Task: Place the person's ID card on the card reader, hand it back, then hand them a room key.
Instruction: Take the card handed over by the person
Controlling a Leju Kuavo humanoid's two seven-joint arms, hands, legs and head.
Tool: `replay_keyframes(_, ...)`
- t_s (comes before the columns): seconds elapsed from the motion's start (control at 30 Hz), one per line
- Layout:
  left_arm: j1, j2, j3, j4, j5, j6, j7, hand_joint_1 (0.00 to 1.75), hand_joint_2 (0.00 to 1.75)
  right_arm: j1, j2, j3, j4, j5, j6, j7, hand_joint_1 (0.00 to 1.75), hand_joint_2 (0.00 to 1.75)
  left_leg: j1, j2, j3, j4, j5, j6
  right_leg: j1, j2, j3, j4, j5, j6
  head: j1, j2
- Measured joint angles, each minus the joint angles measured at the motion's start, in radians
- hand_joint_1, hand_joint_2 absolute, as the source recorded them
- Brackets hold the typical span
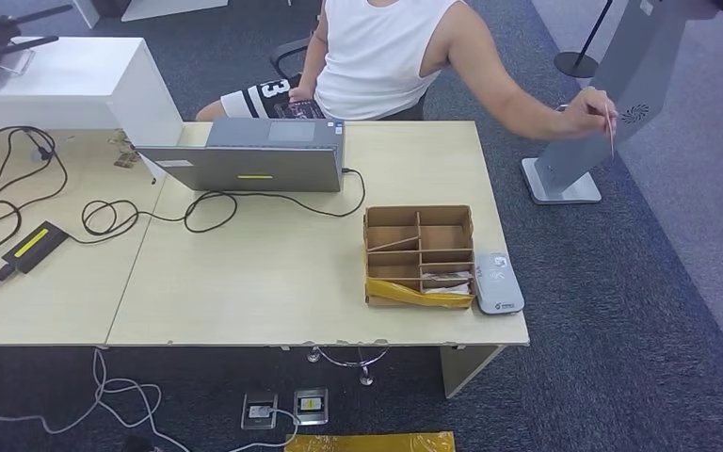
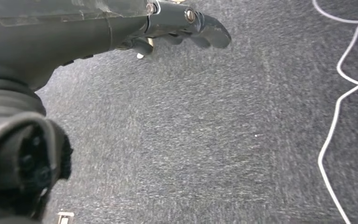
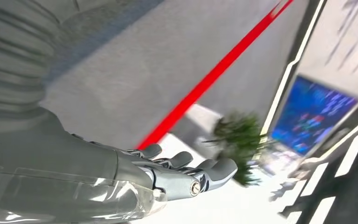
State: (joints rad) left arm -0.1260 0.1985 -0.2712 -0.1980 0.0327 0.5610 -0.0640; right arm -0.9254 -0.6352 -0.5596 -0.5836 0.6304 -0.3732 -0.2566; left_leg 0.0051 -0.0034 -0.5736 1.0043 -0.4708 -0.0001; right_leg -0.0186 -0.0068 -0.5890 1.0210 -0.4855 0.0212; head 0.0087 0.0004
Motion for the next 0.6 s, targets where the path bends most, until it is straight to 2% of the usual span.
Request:
replay_keyframes(0.17,-0.003,-0.001,0.0,0.0,-0.003,-0.007,-0.012,0.0,0.0,-0.042,0.031,0.293,-0.087,0.112,0.019,-0.007,0.0,1.75,0.0,-0.001,0.0,0.0,0.0,0.0,0.0,-0.001,0.0,0.0,0.0,0.0,0.0,0.0)
replay_keyframes(0.33,-0.003,-0.001,-0.002,0.0,-0.007,-0.011,-0.027,0.0,0.0,-0.093,0.084,0.551,-0.104,0.221,0.008,-0.031,0.0,1.75,0.001,-0.004,0.0,0.0,0.002,-0.001,0.001,-0.004,0.0,0.0,0.0,0.0,0.0,0.0)
replay_keyframes(0.47,-0.004,-0.001,-0.008,0.0,-0.019,-0.022,-0.031,0.0,0.0,-0.139,0.136,0.714,-0.095,0.279,0.006,-0.044,0.0,1.75,0.002,-0.005,-0.001,0.0,0.002,-0.002,0.002,-0.004,-0.001,0.0,0.0,-0.001,0.0,0.0)
replay_keyframes(0.6,-0.008,-0.001,-0.013,0.0,-0.032,-0.035,-0.031,0.0,0.0,-0.171,0.18,0.828,-0.076,0.312,0.018,-0.048,0.0,1.75,0.002,-0.006,-0.001,0.0,0.002,-0.002,0.002,-0.006,-0.001,0.0,-0.001,-0.001,0.0,0.0)
